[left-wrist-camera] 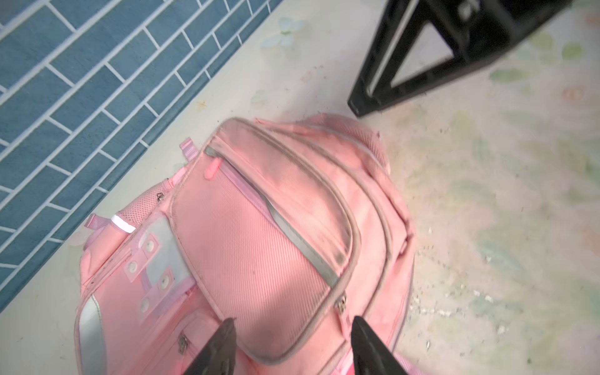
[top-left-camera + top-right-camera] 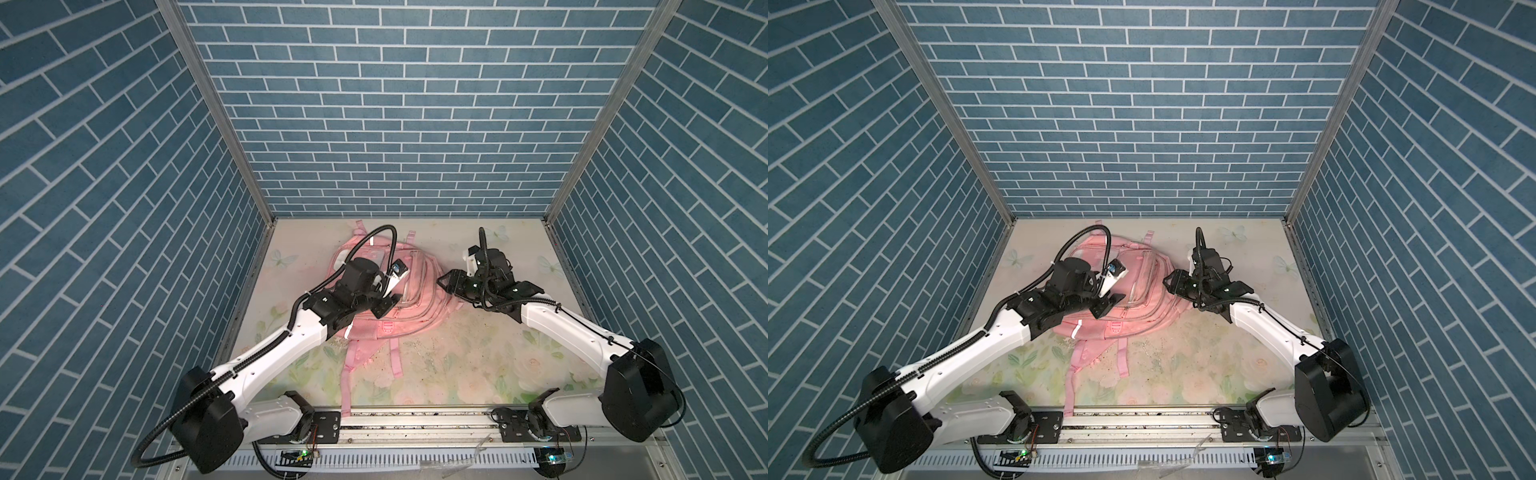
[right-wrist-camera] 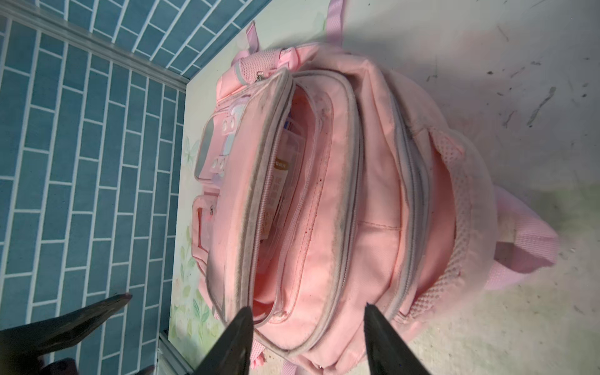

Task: Pack the student bag
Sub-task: 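Release the pen case and withdraw the right gripper while left lowers the flap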

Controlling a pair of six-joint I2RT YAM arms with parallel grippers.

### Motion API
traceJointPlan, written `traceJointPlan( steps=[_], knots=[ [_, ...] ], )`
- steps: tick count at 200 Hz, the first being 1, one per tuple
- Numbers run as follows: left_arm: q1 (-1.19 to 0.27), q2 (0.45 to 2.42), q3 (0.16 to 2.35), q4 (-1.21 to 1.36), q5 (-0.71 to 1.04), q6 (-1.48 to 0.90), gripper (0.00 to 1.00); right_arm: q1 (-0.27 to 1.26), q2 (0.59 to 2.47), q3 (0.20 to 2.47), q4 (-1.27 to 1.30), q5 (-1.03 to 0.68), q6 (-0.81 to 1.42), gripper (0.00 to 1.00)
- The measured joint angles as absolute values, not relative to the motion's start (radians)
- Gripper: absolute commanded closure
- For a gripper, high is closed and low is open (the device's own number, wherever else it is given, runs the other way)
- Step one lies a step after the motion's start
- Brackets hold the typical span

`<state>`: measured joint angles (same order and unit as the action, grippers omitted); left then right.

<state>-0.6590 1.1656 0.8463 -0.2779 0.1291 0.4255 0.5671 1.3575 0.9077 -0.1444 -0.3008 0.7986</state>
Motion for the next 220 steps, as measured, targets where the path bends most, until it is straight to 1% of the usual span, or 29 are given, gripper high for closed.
traceJointPlan(
  steps=[24,45,78,93,102,120,134,162,192,220],
  knots=[
    [-0.659,1.160,0.770,-0.255,0.117,0.572,0.41,0.581,1.352,0.880,-0.146,-0.304,0.739,0.44],
    [-0.659,1.201,0.744,-0.206,0.101,0.667,0.41,0.595,1.332,0.878,-0.150,-0.299,0.670,0.44],
    [-0.658,1.278,0.736,-0.104,0.063,0.762,0.42,0.626,1.274,0.862,-0.141,-0.272,0.571,0.46],
    [-0.657,1.302,0.734,-0.072,0.053,0.783,0.45,0.639,1.243,0.831,-0.125,-0.261,0.535,0.48],
    [-0.657,1.309,0.732,-0.056,0.051,0.786,0.49,0.646,1.226,0.808,-0.114,-0.254,0.514,0.49],
    [-0.657,1.311,0.723,-0.028,0.048,0.778,0.67,0.657,1.184,0.755,-0.091,-0.231,0.474,0.52],
    [-0.657,1.312,0.719,-0.020,0.053,0.759,0.76,0.662,1.142,0.714,-0.073,-0.213,0.438,0.55],
    [-0.665,1.326,0.720,-0.026,0.078,0.698,1.00,0.667,1.053,0.658,-0.035,-0.176,0.356,0.60],
    [-0.686,1.361,0.762,-0.065,0.100,0.620,1.00,0.668,0.983,0.635,-0.017,-0.139,0.280,0.62],
    [-0.704,1.403,0.845,-0.131,0.147,0.485,1.00,0.670,0.941,0.606,-0.007,-0.125,0.226,0.64]
  ],
)
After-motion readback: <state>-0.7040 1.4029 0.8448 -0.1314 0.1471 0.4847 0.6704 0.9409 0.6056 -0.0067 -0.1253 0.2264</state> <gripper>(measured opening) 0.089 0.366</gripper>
